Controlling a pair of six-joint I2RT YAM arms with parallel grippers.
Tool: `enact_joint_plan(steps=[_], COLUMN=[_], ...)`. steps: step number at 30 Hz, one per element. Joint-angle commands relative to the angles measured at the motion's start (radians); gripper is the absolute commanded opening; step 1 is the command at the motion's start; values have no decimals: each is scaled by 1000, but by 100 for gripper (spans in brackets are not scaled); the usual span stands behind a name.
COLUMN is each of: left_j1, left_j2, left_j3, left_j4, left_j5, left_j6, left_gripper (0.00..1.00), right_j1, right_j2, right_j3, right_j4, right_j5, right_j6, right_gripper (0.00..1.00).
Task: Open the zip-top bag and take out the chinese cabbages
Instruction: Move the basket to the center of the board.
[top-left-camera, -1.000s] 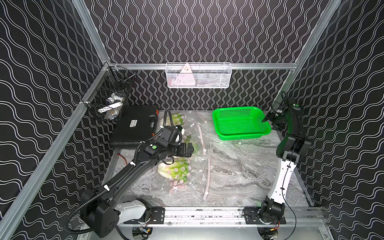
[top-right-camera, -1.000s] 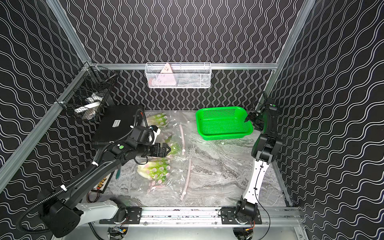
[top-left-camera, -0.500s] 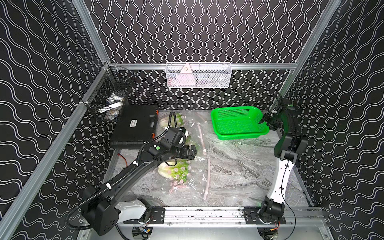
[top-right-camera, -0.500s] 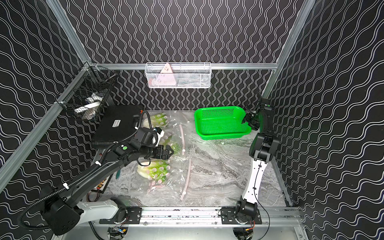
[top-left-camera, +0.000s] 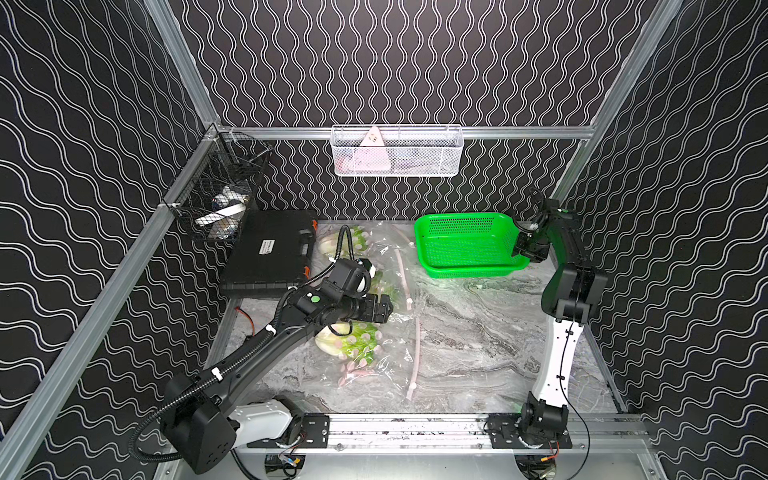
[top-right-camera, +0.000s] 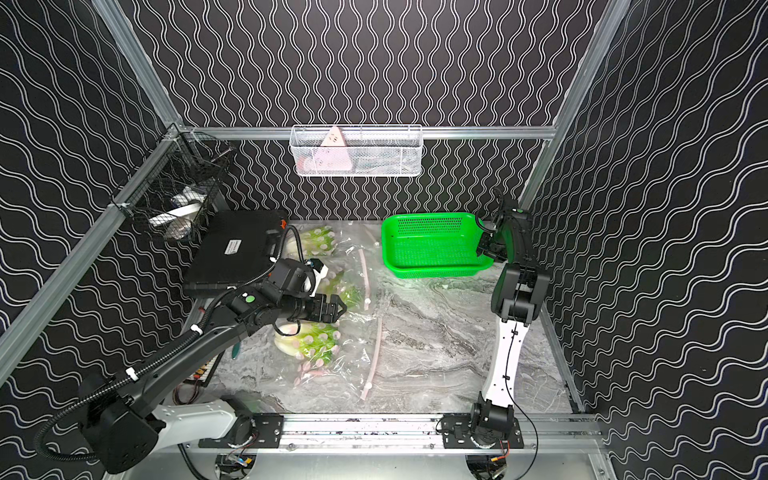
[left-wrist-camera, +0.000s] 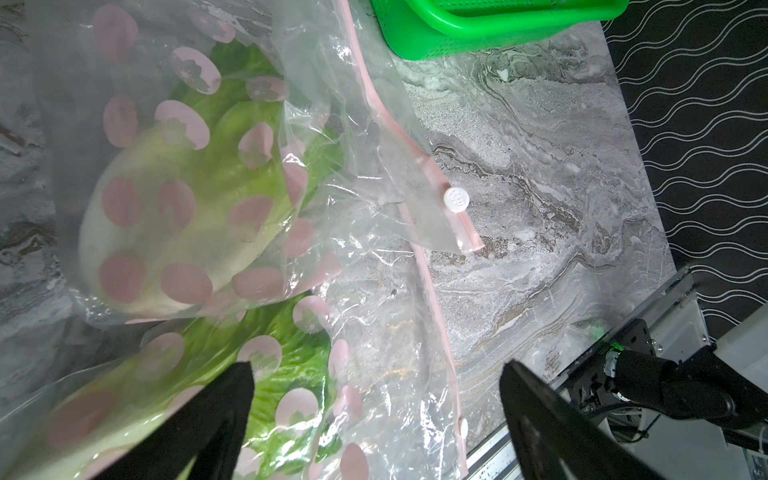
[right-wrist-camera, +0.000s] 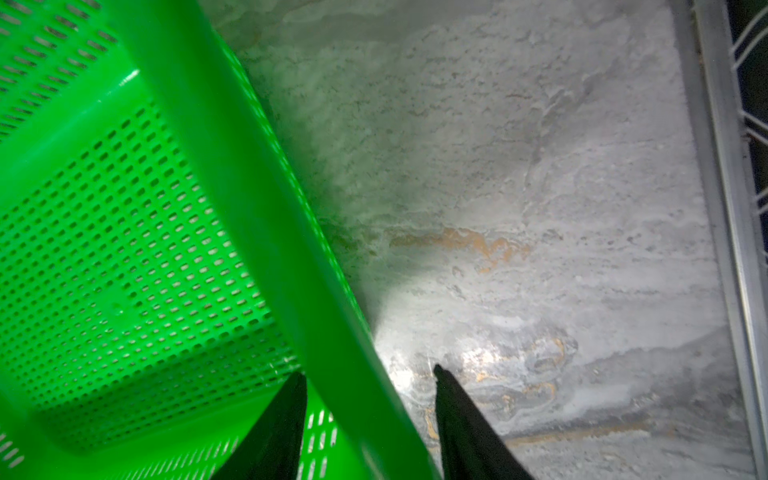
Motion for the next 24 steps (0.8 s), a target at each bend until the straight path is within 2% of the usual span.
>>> enact_joint_plan(steps=[1,4,7,9,18,24], left_j1=[0,0,0,0,0,-1], left_j2=[-3,-3,0,3,19,26], left_j3=[-3,-9,-13,-16,-24,-23], left_j4=[12,21,30,36,52,60], left_j5=[13,17,21,27,50,61], left_j6=[3,3,4,7,7,-4], left_gripper=[98,98,98,98,98,98], right_j1=[9,12,14,15,30,35], right_j2=[-52,-117,-192,-244,-413,-494], right_j3=[-48,-137,-251,-339,-569,-654], right_j4=[19,54,102,135,181,173], right_j5=[41,38,30,22,26,23], right_j6=[-23,-15,1,4,28,59], right_gripper=[48,41,39,33,30,22])
